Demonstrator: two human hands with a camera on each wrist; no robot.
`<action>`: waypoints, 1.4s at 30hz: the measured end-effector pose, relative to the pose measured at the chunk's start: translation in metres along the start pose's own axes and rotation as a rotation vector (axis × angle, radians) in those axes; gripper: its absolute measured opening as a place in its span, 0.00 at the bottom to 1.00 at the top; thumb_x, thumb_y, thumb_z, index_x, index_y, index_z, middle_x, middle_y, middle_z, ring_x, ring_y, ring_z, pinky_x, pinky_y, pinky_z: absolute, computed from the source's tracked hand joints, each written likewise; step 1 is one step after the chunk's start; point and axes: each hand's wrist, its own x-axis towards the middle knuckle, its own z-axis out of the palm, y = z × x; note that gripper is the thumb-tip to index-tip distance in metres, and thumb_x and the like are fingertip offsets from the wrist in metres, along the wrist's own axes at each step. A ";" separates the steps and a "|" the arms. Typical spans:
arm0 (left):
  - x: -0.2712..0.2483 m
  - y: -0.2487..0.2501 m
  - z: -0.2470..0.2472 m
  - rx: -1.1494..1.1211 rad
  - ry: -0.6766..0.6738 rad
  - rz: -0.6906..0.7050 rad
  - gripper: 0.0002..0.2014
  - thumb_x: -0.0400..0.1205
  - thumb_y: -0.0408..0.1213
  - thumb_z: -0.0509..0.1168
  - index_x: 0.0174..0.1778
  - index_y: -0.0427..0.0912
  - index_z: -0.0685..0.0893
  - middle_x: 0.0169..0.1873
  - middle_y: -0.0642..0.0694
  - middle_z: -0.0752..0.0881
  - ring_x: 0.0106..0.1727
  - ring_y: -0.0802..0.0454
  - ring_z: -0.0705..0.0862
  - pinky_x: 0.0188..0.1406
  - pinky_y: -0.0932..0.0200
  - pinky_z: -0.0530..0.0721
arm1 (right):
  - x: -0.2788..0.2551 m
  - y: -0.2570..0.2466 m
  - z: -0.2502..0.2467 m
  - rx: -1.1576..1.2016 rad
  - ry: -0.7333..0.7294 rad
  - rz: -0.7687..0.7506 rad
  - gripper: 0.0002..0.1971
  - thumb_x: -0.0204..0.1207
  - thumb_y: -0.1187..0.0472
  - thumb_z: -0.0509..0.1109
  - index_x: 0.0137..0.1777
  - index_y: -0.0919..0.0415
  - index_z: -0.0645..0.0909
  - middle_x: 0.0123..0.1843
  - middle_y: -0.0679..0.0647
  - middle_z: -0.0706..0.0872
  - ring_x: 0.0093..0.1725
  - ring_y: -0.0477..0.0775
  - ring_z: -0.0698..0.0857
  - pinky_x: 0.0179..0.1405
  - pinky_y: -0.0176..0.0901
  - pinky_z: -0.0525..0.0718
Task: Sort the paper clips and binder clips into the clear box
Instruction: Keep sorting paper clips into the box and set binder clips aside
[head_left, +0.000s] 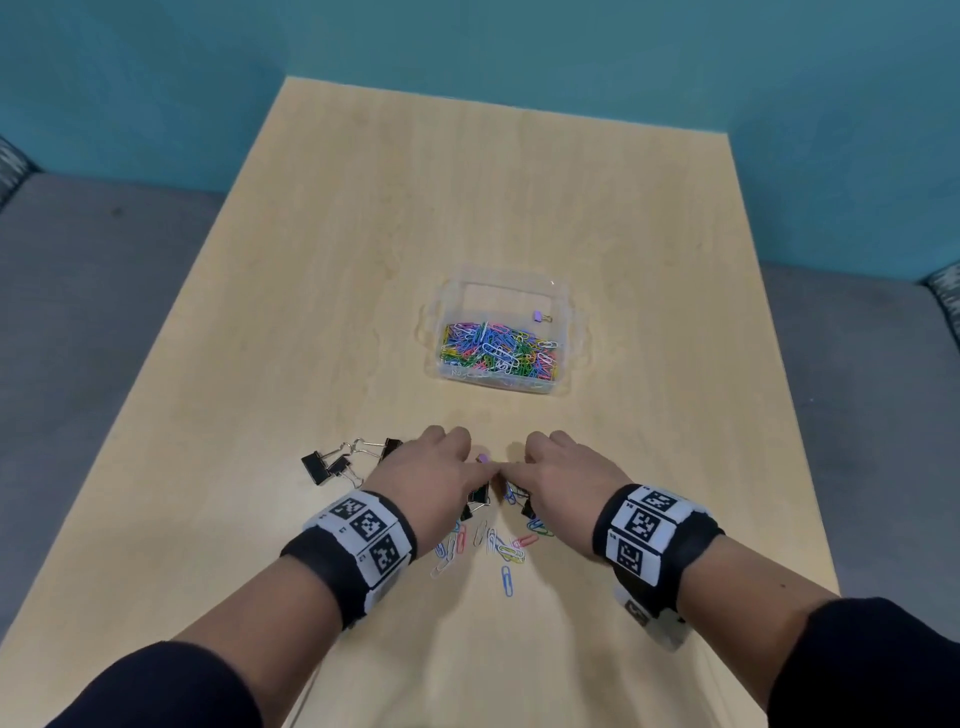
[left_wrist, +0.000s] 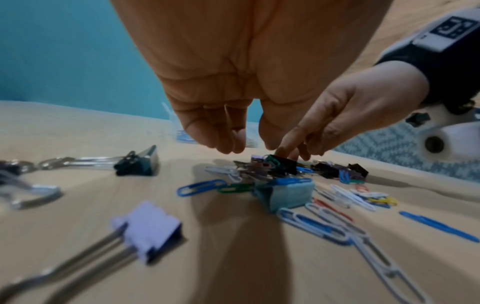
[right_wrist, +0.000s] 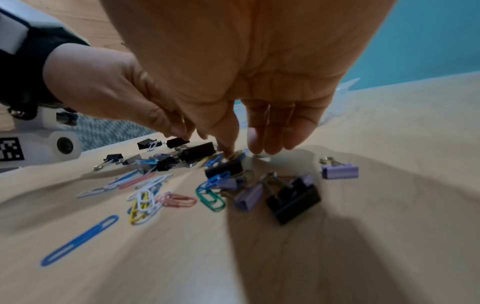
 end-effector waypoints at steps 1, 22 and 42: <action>0.000 0.002 0.000 0.032 -0.024 0.006 0.27 0.76 0.32 0.60 0.71 0.57 0.70 0.51 0.46 0.74 0.48 0.44 0.71 0.42 0.50 0.78 | -0.002 0.000 0.001 0.010 0.008 0.009 0.20 0.75 0.63 0.62 0.67 0.48 0.75 0.52 0.56 0.75 0.48 0.59 0.72 0.43 0.51 0.78; -0.083 0.022 0.016 -0.425 0.336 -0.292 0.15 0.79 0.42 0.55 0.55 0.47 0.85 0.40 0.51 0.79 0.40 0.48 0.80 0.34 0.53 0.81 | 0.010 -0.047 0.009 0.020 0.086 0.197 0.19 0.70 0.63 0.71 0.60 0.57 0.72 0.55 0.57 0.78 0.52 0.62 0.75 0.43 0.51 0.69; -0.083 0.041 0.012 0.034 -0.131 -0.242 0.37 0.70 0.33 0.64 0.77 0.52 0.64 0.48 0.42 0.81 0.44 0.41 0.80 0.36 0.49 0.76 | -0.059 -0.069 0.048 -0.167 0.072 0.136 0.33 0.70 0.60 0.55 0.77 0.69 0.66 0.75 0.67 0.71 0.79 0.75 0.58 0.73 0.82 0.45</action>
